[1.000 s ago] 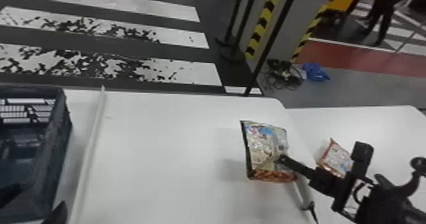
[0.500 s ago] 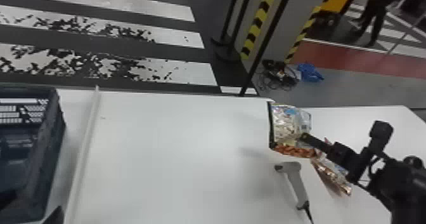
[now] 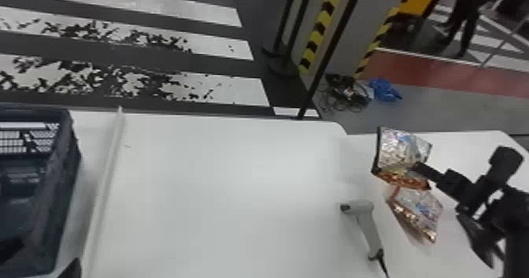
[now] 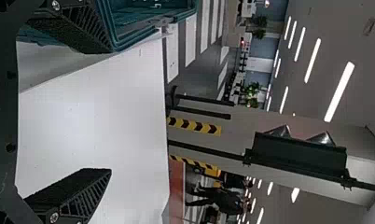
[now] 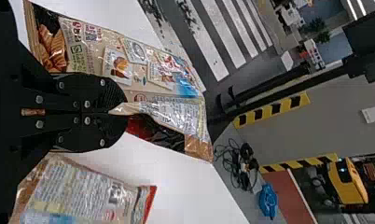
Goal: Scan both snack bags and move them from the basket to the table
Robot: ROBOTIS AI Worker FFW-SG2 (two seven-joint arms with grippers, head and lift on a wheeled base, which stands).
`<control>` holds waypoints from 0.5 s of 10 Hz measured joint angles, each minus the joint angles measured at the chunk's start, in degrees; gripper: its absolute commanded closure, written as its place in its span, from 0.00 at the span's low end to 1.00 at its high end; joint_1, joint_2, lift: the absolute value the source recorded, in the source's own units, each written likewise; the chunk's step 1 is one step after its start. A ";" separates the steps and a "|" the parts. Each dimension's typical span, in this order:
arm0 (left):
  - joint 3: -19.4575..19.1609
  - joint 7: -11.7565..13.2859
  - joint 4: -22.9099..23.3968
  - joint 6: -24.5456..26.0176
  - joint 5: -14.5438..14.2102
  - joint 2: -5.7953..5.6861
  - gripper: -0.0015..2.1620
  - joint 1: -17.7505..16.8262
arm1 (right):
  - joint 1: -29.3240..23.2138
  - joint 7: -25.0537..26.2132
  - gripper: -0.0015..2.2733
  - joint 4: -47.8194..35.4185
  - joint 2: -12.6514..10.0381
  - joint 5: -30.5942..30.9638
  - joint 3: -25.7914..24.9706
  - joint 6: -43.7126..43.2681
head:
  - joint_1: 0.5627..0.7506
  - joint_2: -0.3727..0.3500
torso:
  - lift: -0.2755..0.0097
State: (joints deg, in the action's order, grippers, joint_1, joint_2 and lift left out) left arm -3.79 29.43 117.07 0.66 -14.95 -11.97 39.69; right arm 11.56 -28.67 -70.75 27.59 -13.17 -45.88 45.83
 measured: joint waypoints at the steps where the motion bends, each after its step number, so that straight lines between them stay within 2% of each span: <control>1: 0.21 0.00 0.00 0.00 0.14 0.01 0.04 0.00 | 0.76 2.59 0.99 3.26 1.01 0.49 0.66 -2.77 | 0.70 0.03 | 0.62; 5: 0.25 0.18 0.08 -1.11 0.19 -0.07 0.04 0.50 | 5.80 14.15 0.99 16.32 3.51 2.65 6.42 -17.00 | 0.70 0.03 | 0.62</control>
State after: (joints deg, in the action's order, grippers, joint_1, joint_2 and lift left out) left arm -3.55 29.61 117.15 -0.45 -14.76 -12.04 40.20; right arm 17.36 -14.53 -54.43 31.10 -10.51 -39.46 28.83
